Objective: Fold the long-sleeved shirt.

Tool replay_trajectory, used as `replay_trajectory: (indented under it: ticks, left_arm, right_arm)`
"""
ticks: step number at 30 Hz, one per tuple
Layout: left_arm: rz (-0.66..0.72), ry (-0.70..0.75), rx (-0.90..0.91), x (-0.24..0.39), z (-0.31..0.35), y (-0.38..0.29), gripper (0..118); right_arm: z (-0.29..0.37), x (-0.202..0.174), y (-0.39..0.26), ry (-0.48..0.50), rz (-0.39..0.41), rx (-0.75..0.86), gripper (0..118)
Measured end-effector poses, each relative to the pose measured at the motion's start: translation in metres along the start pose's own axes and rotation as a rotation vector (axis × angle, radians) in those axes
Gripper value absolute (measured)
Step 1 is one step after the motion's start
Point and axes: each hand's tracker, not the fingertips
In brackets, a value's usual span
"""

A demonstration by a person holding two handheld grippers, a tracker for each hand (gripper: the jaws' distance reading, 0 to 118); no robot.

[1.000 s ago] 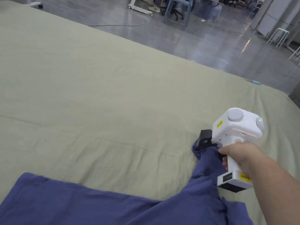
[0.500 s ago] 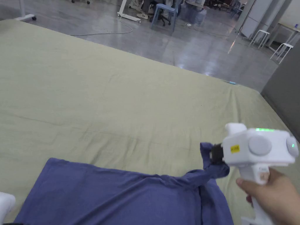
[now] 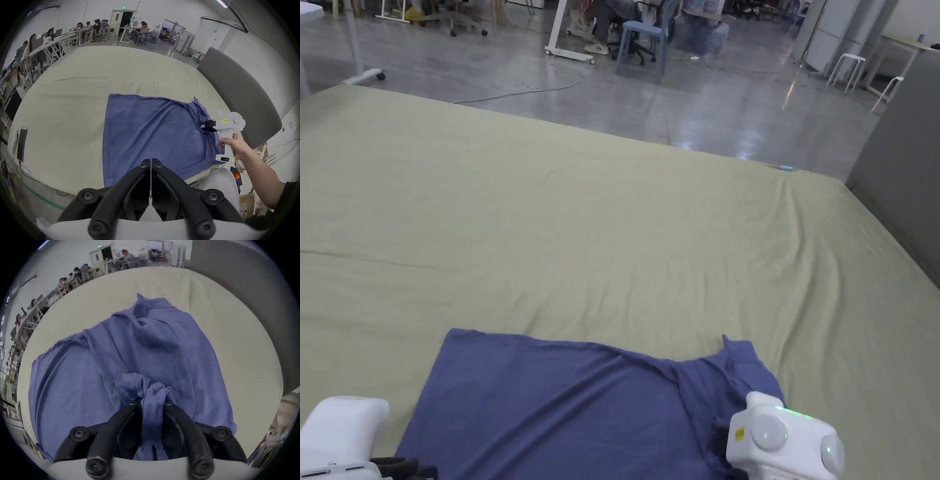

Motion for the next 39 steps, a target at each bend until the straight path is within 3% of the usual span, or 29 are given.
replay_trajectory:
  ticks: [2,4,5,11,13,14,15,16,17,19,22,23,25,26,28,29,30,34,37,39]
  left_arm:
    - [0.024,-0.021,0.009,-0.002,0.004,-0.001,0]
    - [0.020,-0.026,0.013,0.001,0.010,-0.001,0]
    - [0.002,-0.020,0.018,0.003,0.012,0.000,0]
    - [-0.020,-0.001,0.033,0.007,0.018,-0.001,0]
    - [-0.012,0.010,0.025,0.008,0.014,-0.004,0]
    - [-0.007,0.017,0.021,0.008,0.011,-0.006,0]
    - [-0.002,0.024,0.014,0.008,0.009,-0.008,0]
    - [0.000,0.031,0.007,0.007,0.006,-0.009,0]
    - [0.004,0.039,0.003,0.006,0.003,-0.009,0]
    - [0.008,0.047,0.005,0.004,-0.001,-0.007,0]
    - [0.008,0.075,0.003,0.003,-0.009,0.004,0]
    - [0.006,0.081,0.016,0.003,-0.011,0.007,0]
    - [-0.003,0.051,0.052,-0.002,-0.020,0.019,0]
    - [-0.004,0.045,0.054,-0.006,-0.029,0.029,6]
    - [-0.042,0.037,0.052,-0.016,-0.053,0.057,72]
    - [-0.082,0.098,0.043,-0.020,-0.071,0.076,99]
    - [-0.127,0.142,0.063,-0.025,-0.086,0.091,117]
    - [-0.149,0.206,0.002,-0.061,-0.172,0.159,118]
    - [-0.172,0.265,-0.137,-0.082,-0.237,0.187,117]
    - [-0.178,0.292,-0.179,-0.090,-0.268,0.194,108]
  right_arm:
    - [0.013,0.001,0.016,0.012,0.083,-0.072,33]
    - [0.049,0.014,0.021,0.111,0.057,-0.017,85]
    - [0.074,0.018,0.021,0.148,0.045,0.055,95]
    - [0.200,0.037,-0.038,0.281,0.134,0.256,96]
    - [0.213,0.038,-0.071,0.288,0.170,0.264,92]
    - [0.218,0.036,-0.087,0.282,0.188,0.268,73]
    - [0.217,0.033,-0.097,0.257,0.212,0.261,12]
    - [0.208,0.027,-0.110,0.230,0.173,0.212,0]
    - [0.207,0.023,-0.117,0.187,0.212,0.179,0]
    - [0.208,0.018,-0.122,0.250,0.284,0.204,0]
    - [0.206,0.013,-0.109,0.207,0.285,0.229,0]
    - [0.199,0.015,-0.103,0.251,0.249,0.225,0]
    - [0.182,0.023,-0.089,0.418,0.068,0.141,0]
    - [0.172,0.022,-0.086,0.432,0.011,0.103,0]
    - [0.164,0.020,-0.081,0.436,0.027,0.105,0]
    - [0.158,0.018,-0.081,0.446,0.031,0.100,0]
    - [0.152,0.017,-0.080,0.458,0.025,0.086,0]
    - [0.135,0.022,-0.078,0.538,-0.066,-0.001,0]
    - [0.128,0.028,-0.076,0.502,-0.056,-0.003,0]
    - [0.121,0.035,-0.074,0.445,-0.037,-0.004,0]
